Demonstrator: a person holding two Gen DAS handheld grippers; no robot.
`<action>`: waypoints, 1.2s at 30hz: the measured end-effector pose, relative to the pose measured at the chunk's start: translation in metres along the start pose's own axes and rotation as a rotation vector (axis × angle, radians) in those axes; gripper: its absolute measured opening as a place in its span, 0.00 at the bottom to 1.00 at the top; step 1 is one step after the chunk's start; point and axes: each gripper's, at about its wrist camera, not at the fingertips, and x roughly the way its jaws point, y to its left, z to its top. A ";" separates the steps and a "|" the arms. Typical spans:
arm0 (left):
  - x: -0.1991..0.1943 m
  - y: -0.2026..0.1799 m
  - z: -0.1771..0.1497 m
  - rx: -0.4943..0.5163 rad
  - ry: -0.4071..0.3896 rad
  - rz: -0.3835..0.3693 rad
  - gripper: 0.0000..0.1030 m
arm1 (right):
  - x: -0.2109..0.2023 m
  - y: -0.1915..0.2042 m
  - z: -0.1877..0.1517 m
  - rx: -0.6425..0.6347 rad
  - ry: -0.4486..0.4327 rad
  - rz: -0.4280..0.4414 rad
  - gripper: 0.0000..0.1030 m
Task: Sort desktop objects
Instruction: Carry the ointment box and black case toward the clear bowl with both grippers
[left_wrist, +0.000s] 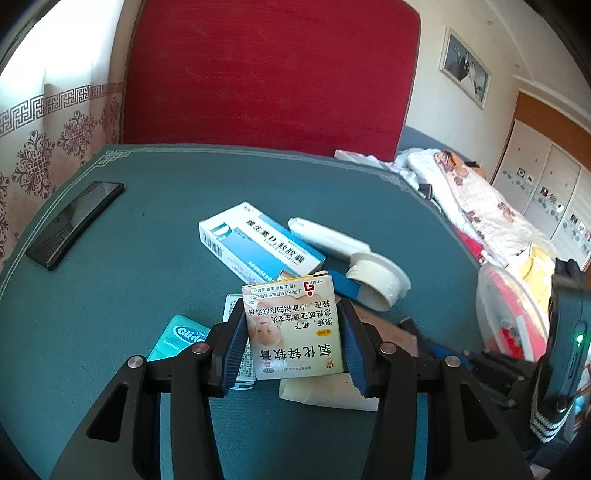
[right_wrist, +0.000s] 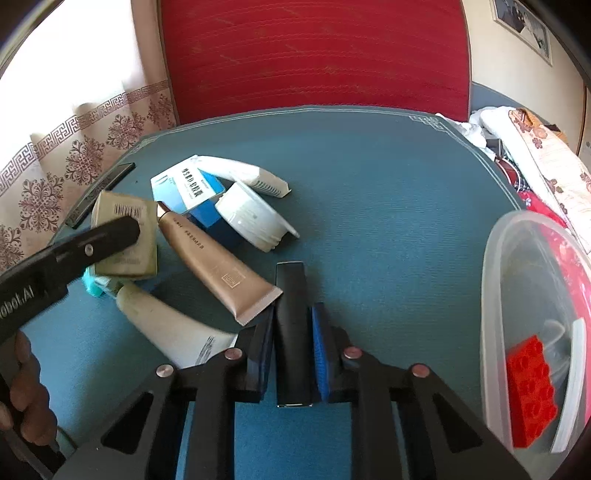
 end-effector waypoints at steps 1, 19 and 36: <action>-0.003 0.000 0.001 -0.001 -0.007 -0.006 0.49 | -0.003 0.000 -0.002 0.008 0.001 0.012 0.22; -0.023 -0.009 -0.010 0.003 -0.008 0.009 0.49 | -0.060 -0.009 -0.011 0.058 -0.110 0.052 0.21; -0.029 -0.070 -0.013 0.116 0.009 -0.030 0.49 | -0.094 -0.100 -0.013 0.246 -0.216 -0.096 0.22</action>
